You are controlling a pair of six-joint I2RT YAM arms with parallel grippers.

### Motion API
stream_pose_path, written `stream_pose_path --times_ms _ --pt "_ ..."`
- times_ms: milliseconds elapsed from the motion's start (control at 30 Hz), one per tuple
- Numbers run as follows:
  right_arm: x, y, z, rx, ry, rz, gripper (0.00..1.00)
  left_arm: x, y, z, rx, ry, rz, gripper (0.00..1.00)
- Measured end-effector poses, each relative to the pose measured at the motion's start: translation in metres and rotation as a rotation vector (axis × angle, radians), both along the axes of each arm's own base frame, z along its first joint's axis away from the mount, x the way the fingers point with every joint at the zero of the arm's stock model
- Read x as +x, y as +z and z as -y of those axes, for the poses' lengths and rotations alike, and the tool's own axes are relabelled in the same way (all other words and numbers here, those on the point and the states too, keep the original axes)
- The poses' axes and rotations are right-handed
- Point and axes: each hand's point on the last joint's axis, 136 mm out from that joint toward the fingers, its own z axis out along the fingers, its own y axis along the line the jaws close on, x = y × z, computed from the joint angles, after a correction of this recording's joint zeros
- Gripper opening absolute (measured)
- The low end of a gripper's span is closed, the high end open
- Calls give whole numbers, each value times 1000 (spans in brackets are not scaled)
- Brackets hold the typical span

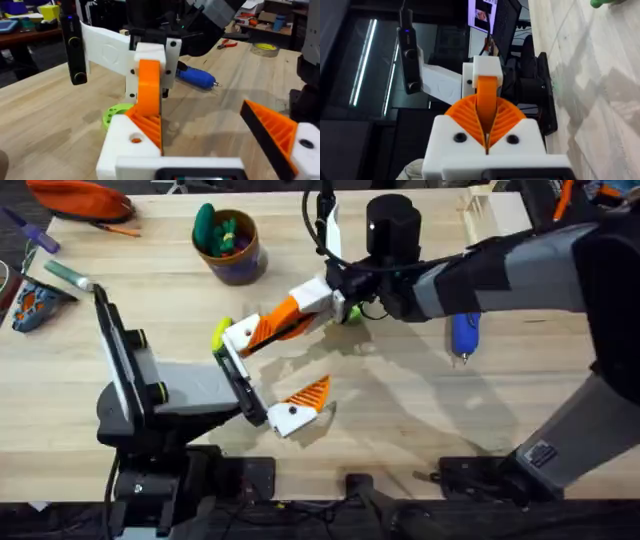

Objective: Pick up the gripper from the table and insert it into the empty holder that is missing its gripper. Then pick up a screw, insert it into the mounting hole, and use the screwdriver to tighten it. Finally, clean up the table by picking up the vegetable and placing it into the bucket.

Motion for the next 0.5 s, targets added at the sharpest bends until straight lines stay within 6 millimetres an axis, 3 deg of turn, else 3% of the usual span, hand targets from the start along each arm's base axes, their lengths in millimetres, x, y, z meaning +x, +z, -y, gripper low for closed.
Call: stream_pose_path --times_ms 500 --pt "0 2 -1 2 2 4 9 0 0 0 1 1 1 985"
